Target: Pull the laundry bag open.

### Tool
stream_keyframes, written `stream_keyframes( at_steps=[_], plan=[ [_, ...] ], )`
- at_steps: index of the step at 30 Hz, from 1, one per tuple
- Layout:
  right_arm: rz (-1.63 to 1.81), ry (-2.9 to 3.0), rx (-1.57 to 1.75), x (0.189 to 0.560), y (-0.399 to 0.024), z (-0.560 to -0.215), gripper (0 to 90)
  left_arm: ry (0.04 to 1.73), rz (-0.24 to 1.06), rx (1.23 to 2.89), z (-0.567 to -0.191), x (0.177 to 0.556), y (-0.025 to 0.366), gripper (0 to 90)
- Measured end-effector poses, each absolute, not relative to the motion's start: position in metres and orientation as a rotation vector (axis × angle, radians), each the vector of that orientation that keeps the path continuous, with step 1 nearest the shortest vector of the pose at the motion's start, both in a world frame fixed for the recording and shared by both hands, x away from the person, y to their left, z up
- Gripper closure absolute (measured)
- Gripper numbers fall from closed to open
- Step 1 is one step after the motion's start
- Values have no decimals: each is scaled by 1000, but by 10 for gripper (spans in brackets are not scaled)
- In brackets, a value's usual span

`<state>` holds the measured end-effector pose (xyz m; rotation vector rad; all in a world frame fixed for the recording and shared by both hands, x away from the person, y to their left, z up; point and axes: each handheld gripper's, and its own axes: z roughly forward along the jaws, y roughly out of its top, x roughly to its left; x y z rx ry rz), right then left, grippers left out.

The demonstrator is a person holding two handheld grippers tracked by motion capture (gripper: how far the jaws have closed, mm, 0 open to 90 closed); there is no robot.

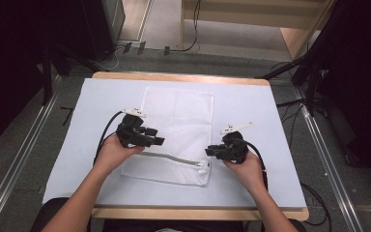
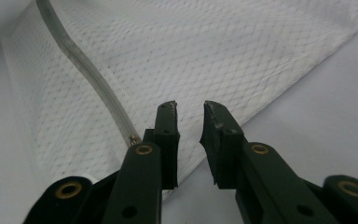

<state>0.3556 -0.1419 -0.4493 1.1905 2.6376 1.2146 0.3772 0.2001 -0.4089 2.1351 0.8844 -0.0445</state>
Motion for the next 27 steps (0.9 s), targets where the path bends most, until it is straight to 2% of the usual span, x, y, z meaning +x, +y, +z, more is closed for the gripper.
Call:
stream_keyframes(
  at_steps=[1, 4, 27],
  plan=[
    [1184, 2640, 1167, 352, -139, -450, 852, 878, -48, 2138, -410, 379, 197, 444],
    [1177, 2640, 1164, 348, -139, -450, 893, 870, -50, 2139, -410, 381, 192, 442],
    [1122, 2773, 1165, 335, -127, -464, 900, 817, -93, 2200, -418, 385, 170, 423]
  ],
)
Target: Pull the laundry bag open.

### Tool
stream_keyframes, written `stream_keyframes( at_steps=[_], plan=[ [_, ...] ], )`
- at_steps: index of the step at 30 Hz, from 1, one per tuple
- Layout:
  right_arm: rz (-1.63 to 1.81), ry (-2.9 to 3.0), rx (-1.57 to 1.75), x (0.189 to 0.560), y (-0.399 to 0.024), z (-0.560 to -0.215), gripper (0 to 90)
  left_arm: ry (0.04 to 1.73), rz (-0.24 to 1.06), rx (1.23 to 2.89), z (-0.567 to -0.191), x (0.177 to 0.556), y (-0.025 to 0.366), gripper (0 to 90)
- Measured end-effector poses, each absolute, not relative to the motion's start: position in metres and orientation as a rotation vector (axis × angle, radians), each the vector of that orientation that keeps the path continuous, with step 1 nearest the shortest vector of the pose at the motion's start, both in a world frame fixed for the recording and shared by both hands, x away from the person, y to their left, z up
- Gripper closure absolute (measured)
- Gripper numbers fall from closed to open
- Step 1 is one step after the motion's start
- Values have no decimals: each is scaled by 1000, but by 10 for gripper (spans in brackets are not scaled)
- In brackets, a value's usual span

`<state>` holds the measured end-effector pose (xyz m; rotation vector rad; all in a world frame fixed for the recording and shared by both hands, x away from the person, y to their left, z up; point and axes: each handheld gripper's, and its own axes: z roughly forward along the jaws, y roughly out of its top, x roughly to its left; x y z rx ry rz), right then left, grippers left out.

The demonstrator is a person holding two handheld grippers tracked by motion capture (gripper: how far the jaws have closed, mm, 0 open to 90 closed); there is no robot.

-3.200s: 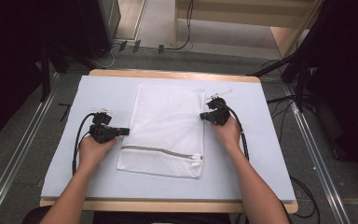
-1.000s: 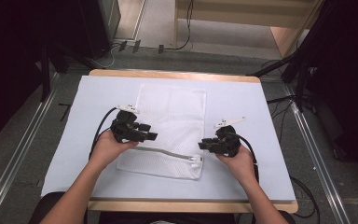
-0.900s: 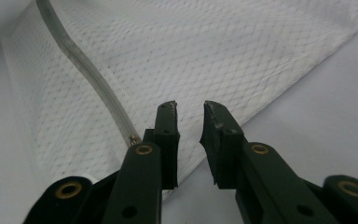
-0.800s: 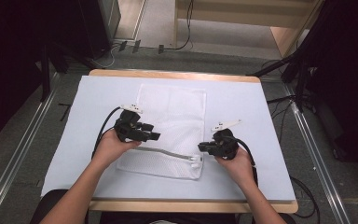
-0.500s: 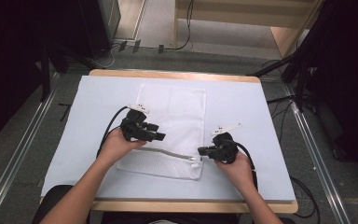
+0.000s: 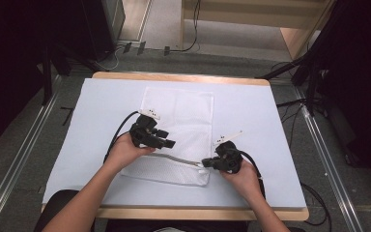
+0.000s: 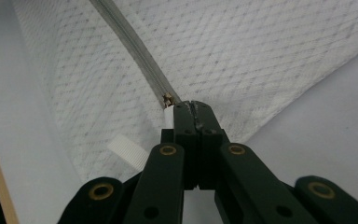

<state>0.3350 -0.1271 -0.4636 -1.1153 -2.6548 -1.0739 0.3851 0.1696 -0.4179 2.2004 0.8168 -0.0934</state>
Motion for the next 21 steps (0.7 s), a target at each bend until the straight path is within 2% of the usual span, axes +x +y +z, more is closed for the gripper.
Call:
stream_keyframes(
  at_steps=[21],
  plan=[
    [-1081, -2672, -1038, 332, -109, -462, 900, 797, -92, 2218, -420, 380, 165, 421]
  ],
)
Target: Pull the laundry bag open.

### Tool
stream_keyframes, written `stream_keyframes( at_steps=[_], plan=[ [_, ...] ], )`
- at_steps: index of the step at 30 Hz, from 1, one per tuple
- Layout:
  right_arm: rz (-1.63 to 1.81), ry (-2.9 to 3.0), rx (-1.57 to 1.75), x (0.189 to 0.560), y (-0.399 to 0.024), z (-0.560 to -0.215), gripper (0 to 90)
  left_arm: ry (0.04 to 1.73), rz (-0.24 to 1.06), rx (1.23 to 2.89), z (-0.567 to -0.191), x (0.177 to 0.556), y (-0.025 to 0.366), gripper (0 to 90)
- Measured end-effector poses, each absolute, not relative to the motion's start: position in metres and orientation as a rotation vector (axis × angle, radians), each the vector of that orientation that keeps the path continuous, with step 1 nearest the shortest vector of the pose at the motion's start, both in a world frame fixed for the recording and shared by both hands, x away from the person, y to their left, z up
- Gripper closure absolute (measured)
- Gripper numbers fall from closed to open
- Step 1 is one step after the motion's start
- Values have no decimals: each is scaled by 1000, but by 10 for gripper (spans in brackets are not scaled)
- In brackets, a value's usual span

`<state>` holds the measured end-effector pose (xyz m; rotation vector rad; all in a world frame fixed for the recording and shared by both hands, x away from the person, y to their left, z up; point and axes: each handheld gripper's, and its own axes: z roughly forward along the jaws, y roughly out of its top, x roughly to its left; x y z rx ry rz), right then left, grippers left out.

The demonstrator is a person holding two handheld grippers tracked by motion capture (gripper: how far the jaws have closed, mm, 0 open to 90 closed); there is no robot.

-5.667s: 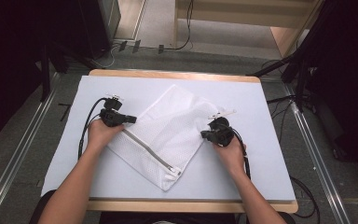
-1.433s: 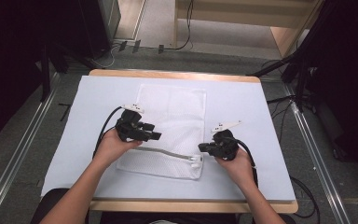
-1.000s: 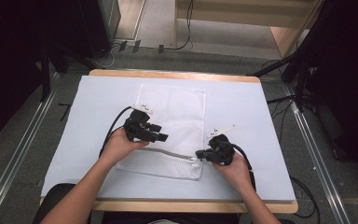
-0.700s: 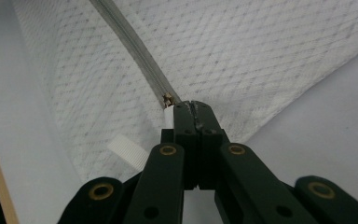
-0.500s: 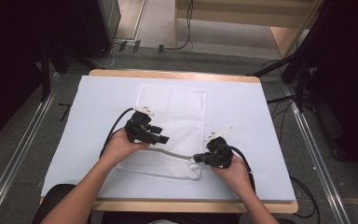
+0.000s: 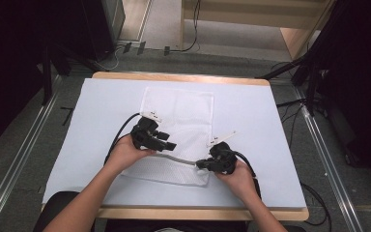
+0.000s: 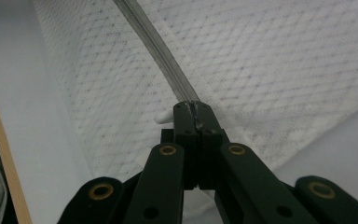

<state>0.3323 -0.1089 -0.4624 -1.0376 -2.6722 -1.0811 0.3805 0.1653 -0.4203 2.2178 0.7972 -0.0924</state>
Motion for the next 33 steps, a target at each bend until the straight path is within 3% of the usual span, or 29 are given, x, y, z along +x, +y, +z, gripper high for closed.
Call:
stream_keyframes(
  at_steps=[17, 25, 33],
  plan=[
    [-1083, -2738, -1063, 337, -121, -464, 900, 746, -126, 2245, -424, 373, 147, 452],
    [-1140, -2804, -966, 333, -124, -468, 883, 743, -156, 2261, -428, 368, 135, 527],
    [-1156, -2797, -944, 333, -129, -470, 880, 747, -230, 2255, -438, 365, 124, 661]
  ],
)
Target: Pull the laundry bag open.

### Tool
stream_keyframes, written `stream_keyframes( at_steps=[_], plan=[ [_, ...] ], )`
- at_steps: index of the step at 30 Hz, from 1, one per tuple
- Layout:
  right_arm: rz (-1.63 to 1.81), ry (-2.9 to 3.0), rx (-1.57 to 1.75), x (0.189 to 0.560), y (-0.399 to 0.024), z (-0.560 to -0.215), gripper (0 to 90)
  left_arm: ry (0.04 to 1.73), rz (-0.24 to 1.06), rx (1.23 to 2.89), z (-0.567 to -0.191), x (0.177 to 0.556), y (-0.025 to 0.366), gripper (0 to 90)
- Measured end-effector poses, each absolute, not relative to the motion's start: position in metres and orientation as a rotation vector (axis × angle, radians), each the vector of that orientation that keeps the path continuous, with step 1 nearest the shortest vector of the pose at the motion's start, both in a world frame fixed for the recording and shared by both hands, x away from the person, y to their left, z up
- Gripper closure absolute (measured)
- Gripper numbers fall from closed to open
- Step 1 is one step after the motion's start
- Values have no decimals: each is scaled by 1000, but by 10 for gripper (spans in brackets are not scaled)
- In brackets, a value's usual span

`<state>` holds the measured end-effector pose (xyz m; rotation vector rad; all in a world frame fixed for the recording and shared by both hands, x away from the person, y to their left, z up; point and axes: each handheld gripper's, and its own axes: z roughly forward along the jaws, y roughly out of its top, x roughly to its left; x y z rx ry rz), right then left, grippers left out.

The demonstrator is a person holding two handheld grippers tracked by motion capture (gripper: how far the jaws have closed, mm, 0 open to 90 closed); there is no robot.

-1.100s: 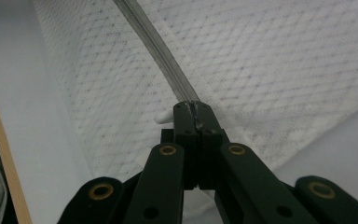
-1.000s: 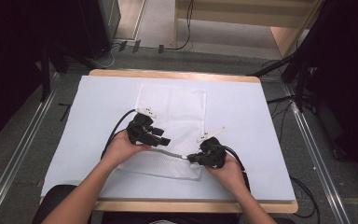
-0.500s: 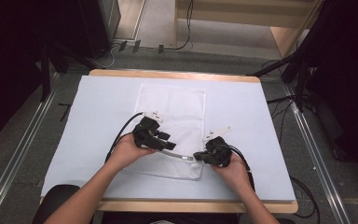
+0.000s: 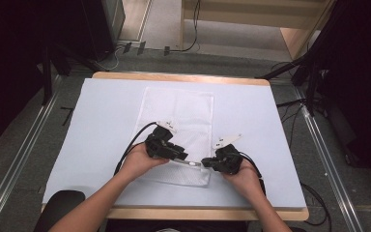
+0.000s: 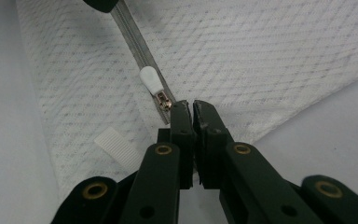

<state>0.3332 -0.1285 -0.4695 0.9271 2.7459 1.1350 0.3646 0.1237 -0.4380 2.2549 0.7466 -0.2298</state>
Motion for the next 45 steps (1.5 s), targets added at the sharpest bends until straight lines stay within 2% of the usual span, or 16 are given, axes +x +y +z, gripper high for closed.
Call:
stream_keyframes(
  at_steps=[13, 22, 27, 45],
  plan=[
    [1161, 2752, 953, 334, -131, -471, 879, 757, -274, 2275, -453, 366, 115, 709],
    [1163, 2755, 954, 335, -131, -471, 875, 748, -289, 2277, -455, 362, 105, 787],
    [1161, 2756, 955, 335, -131, -470, 871, 740, -257, 2305, -462, 362, 99, 792],
    [1164, 2753, 954, 334, -131, -471, 870, 705, -267, 2285, -468, 354, 88, 835]
  ],
)
